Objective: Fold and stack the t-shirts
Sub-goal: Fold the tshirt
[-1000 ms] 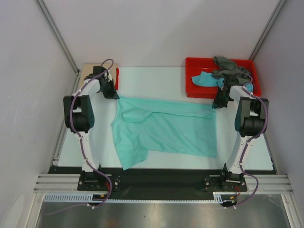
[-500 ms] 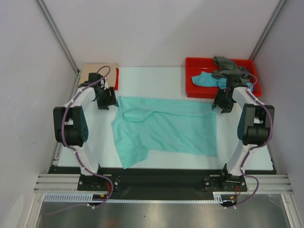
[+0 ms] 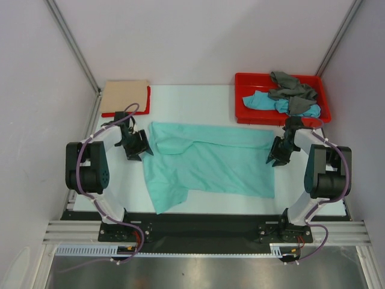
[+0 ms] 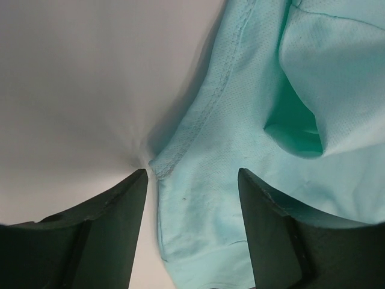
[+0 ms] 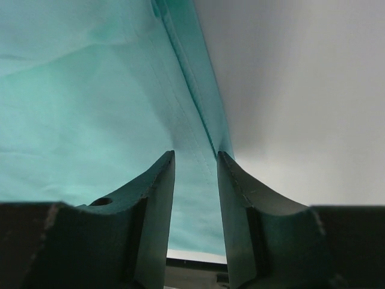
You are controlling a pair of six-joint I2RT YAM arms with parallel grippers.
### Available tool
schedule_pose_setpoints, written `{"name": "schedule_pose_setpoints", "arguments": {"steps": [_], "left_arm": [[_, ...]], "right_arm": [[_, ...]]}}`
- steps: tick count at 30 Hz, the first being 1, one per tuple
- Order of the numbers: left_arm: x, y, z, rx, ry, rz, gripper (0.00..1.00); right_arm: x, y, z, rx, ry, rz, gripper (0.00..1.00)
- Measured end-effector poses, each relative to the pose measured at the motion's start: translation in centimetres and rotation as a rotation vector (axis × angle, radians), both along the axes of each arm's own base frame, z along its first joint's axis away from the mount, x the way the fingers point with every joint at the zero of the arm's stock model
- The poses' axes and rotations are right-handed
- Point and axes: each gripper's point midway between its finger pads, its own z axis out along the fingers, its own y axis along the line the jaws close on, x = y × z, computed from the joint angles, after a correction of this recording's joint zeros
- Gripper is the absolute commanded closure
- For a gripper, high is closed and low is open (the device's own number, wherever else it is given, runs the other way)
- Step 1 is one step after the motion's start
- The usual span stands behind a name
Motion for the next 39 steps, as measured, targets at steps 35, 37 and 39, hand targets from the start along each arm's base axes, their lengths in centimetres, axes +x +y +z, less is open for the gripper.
{"name": "schedule_pose_setpoints", "arguments": {"steps": [35,37,39], "left_arm": [[-0.1,0.3,-1.5,-0.042,0.034,0.073,1.0],[-0.1,0.3,-1.5,-0.042,0.034,0.073,1.0],[-0.1,0.3,-1.5,-0.041,0.034,0.073,1.0]], "right_arm": [[-1.3,-1.0,-0.7,-0.062,0.045,-0.022,1.0],[-1.4,-1.5,-0.7,-0.076,0.055,-0.031,1.0],[-1.6,-1.8,-0.7,-0.085,0.061,-0.039,1.0]]}}
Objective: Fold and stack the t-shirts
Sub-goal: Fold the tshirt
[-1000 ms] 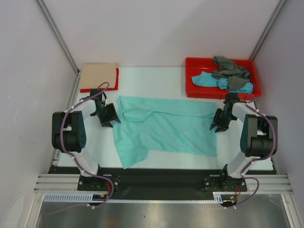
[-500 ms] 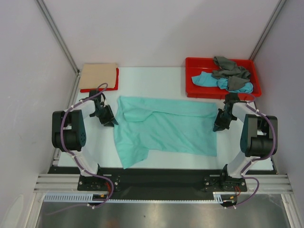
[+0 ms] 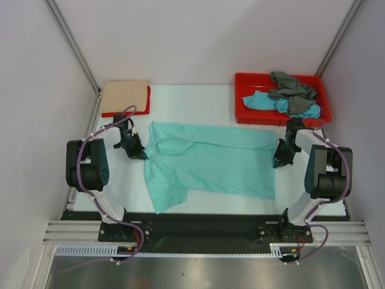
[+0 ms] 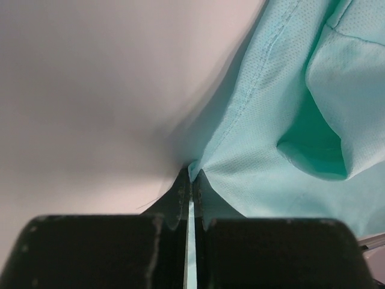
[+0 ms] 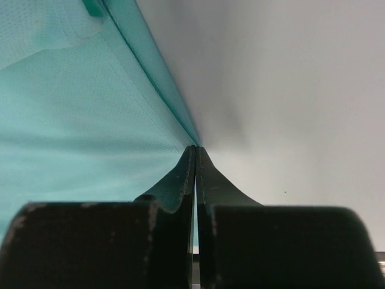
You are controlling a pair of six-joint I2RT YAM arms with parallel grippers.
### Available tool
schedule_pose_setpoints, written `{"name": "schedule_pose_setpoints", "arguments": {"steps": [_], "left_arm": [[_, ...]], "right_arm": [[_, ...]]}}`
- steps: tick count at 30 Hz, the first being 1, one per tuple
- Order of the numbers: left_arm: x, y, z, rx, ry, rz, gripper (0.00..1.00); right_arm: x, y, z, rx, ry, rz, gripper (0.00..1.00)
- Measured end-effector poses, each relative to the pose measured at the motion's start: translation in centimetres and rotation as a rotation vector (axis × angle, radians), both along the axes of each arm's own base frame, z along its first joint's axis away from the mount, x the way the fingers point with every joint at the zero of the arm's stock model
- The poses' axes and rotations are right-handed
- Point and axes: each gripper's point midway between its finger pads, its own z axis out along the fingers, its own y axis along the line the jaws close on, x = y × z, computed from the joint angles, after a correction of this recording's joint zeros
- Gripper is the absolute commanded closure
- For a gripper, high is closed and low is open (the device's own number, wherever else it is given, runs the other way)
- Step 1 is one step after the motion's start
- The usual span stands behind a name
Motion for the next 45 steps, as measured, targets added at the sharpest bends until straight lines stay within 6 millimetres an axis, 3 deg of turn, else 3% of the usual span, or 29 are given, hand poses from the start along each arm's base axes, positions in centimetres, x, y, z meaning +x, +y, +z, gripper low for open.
{"name": "schedule_pose_setpoints", "arguments": {"steps": [7,10,12,17,18,20,21,25,28,31,35,45], "left_arm": [[0.0,0.1,0.0,0.0,0.0,0.002,0.95],[0.0,0.1,0.0,0.001,0.001,0.001,0.79],[-0.1,0.1,0.1,0.003,0.003,0.001,0.58],[-0.1,0.6,1.8,0.029,-0.026,0.011,0.5],[0.0,0.7,2.4,0.032,-0.044,0.008,0.42],[0.8,0.3,4.4,0.013,-0.129,-0.02,0.35],[1.3,0.0,5.3,-0.003,-0.171,-0.03,0.33],[4.3,-2.7,8.8,-0.153,-0.366,-0.114,0.32],[5.4,-4.7,8.6,-0.235,-0.4,-0.173,0.31],[5.4,-6.1,6.7,-0.287,-0.357,-0.201,0.3],[4.9,-6.7,5.4,-0.305,-0.314,-0.194,0.29],[5.1,-8.0,5.8,-0.409,-0.306,-0.172,0.32]], "right_arm": [[-0.3,-0.5,0.0,-0.007,0.009,-0.016,0.99],[-0.2,-0.4,0.1,0.001,0.008,-0.017,0.78],[0.2,-0.4,0.6,-0.002,0.007,-0.011,0.66],[3.6,0.9,3.9,-0.028,-0.081,0.048,0.53],[4.7,1.8,4.8,-0.027,-0.118,0.075,0.48],[6.6,4.5,6.3,0.008,-0.192,0.142,0.45],[7.5,6.4,7.0,0.044,-0.236,0.185,0.39],[10.1,15.2,8.3,0.265,-0.358,0.352,0.38],[11.5,20.6,7.8,0.41,-0.382,0.426,0.38],[12.3,25.1,6.6,0.524,-0.368,0.47,0.38],[12.1,29.3,5.3,0.634,-0.34,0.497,0.37],[10.4,34.9,5.6,0.78,-0.299,0.558,0.37]]}}
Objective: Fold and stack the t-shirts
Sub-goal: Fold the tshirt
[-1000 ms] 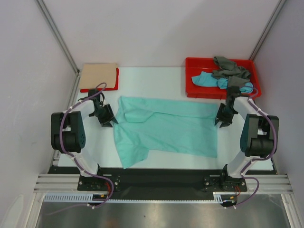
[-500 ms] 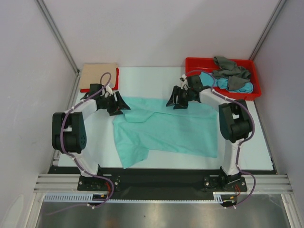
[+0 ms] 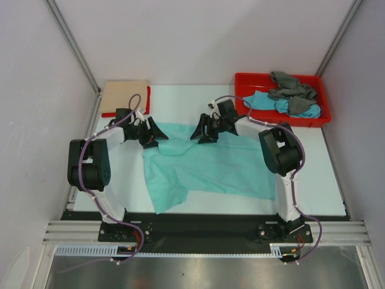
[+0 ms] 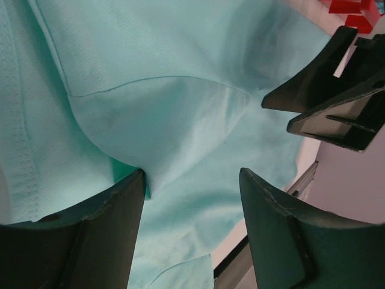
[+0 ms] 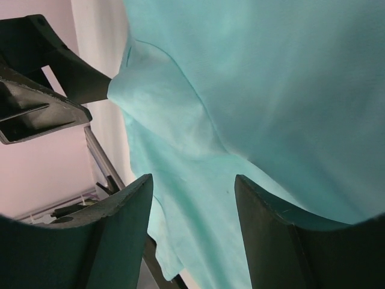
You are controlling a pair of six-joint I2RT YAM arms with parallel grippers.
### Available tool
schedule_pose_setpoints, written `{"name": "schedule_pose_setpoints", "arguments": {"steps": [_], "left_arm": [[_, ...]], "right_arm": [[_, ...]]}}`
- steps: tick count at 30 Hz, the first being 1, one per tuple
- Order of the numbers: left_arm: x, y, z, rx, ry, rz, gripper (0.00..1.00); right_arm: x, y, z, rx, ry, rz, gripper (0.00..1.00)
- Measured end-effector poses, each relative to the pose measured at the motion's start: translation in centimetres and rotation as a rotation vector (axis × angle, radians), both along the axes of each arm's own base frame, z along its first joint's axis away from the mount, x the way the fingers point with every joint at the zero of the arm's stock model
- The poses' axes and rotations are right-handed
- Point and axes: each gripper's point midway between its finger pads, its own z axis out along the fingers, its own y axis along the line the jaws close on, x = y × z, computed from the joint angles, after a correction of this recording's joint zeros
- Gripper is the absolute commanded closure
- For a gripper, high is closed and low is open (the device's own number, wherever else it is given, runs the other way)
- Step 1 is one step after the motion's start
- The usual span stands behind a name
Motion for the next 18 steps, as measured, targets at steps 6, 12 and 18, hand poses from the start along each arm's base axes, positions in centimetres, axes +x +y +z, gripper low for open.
{"name": "schedule_pose_setpoints", "arguments": {"steps": [6,12,18], "left_arm": [[-0.4,-0.9,0.3,-0.037,0.028,-0.002,0.36],[-0.5,-1.7,0.7,-0.072,0.063,0.016,0.38],[-0.6,-1.4,0.3,-0.055,0.086,0.041,0.37]], "right_arm": [[-1.6,1.8,-0.5,0.007,0.02,0.043,0.38],[-3.6,2.8,-1.8,0.002,0.047,0.066,0.41],[-4.3,3.4,-2.9,0.011,0.075,0.044,0.41]]}}
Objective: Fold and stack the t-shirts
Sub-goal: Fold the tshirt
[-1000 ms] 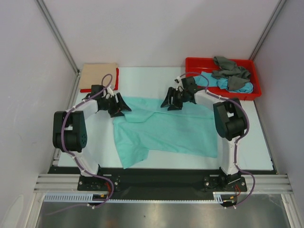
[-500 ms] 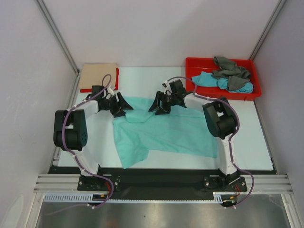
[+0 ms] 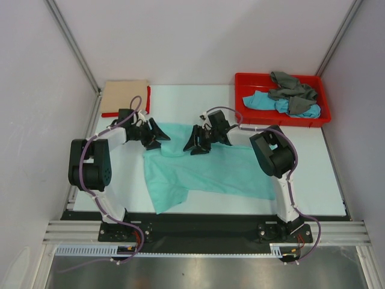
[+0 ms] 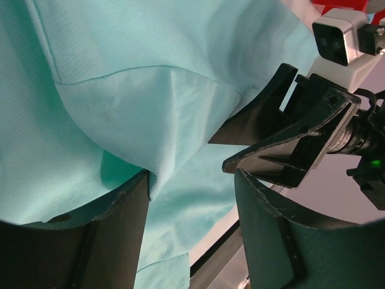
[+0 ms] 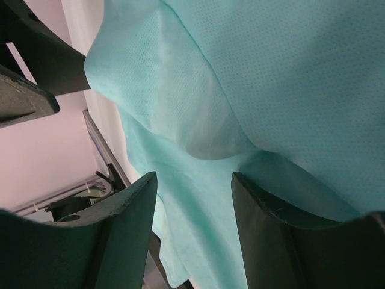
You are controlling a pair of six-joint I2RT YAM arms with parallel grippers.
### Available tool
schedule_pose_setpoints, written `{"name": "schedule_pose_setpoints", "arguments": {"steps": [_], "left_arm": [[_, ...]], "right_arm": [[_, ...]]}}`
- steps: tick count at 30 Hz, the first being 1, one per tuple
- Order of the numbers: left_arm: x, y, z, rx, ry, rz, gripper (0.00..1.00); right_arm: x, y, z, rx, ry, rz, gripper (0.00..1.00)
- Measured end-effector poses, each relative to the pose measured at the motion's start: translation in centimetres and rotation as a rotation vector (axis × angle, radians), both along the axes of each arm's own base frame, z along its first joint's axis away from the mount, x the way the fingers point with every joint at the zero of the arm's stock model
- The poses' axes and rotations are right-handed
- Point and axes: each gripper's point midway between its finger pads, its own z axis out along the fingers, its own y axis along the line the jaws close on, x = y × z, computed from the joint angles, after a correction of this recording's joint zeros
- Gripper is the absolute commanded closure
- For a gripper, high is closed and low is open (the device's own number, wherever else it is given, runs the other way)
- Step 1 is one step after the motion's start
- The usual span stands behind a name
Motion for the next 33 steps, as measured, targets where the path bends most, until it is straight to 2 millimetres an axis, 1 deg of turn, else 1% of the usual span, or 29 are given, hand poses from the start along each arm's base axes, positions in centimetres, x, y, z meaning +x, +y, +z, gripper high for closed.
{"name": "schedule_pose_setpoints", "arguments": {"steps": [7,10,13,14,18,22,24,27,31,33], "left_arm": [[-0.3,1.1,-1.1,0.065,0.047,0.04,0.35],[-0.5,2.2,-1.6,0.142,0.073,0.071,0.34],[-0.8,3.5,-1.3,0.223,0.07,0.1,0.34],[-0.9,3.8,-1.0,0.243,0.061,0.107,0.34],[-1.1,4.7,0.4,0.3,0.012,0.116,0.37],[-1.3,4.7,0.7,0.302,-0.002,0.095,0.36],[-1.4,4.2,0.9,0.279,-0.01,0.075,0.34],[-1.5,3.3,1.3,0.234,-0.021,0.043,0.32],[-1.2,2.1,1.3,0.18,-0.024,0.003,0.32],[-1.0,1.7,1.2,0.167,-0.024,-0.006,0.33]], "right_arm": [[1.2,0.9,-0.2,0.048,0.017,-0.056,0.41],[2.0,1.6,0.2,0.087,0.028,-0.088,0.41],[3.2,2.6,1.3,0.148,0.046,-0.123,0.41],[3.7,3.0,1.8,0.173,0.049,-0.135,0.41],[6.2,4.2,5.5,0.292,0.067,-0.197,0.41],[8.9,4.8,10.6,0.449,0.075,-0.25,0.41],[9.6,4.7,12.3,0.501,0.072,-0.26,0.4],[10.1,4.2,12.8,0.518,0.076,-0.267,0.4],[10.2,3.4,11.1,0.453,0.071,-0.26,0.41],[10.1,3.1,9.7,0.394,0.067,-0.253,0.42]]}}
